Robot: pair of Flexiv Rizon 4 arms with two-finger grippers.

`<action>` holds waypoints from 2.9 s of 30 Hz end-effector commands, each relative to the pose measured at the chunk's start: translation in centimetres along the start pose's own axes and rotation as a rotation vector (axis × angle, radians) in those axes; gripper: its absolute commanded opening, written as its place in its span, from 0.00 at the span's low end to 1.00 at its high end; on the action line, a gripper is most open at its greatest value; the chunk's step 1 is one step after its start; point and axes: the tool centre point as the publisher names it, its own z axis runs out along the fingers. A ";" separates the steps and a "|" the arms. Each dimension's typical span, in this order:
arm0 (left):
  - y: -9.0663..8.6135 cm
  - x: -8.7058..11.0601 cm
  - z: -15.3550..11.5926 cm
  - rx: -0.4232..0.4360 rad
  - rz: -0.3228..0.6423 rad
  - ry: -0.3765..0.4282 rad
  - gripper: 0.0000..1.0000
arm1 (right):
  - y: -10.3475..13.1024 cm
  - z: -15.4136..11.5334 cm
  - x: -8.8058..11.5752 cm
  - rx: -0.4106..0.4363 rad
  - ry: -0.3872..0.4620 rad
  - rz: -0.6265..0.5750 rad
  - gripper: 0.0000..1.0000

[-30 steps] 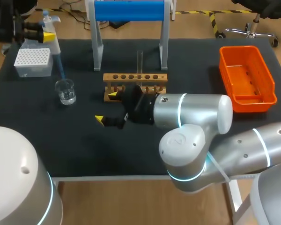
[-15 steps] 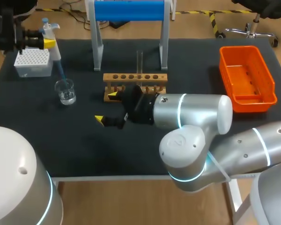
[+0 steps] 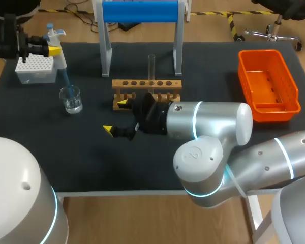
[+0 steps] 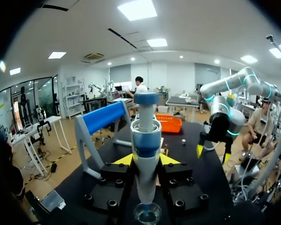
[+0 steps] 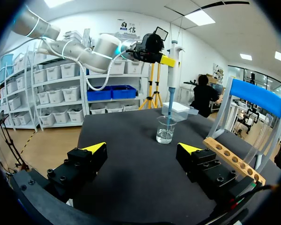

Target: Invert the test tube, pick up the pipette, mount the tip to pipette, aspirate from beaker and dispense into the tube, eject the tip, return the pipette, and cap with the stopper.

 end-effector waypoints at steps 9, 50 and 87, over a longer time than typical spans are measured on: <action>0.8 -0.4 0.2 -0.009 -0.002 -0.009 0.00 | -0.1 0.0 0.0 -0.002 0.003 0.001 1.00; 3.0 -0.9 0.6 -0.014 -0.025 -0.038 0.00 | -0.1 0.0 0.0 -0.002 0.003 0.001 1.00; 2.9 -0.9 0.6 -0.021 -0.026 -0.043 0.00 | 1.1 -1.3 0.1 -0.014 0.012 -0.017 1.00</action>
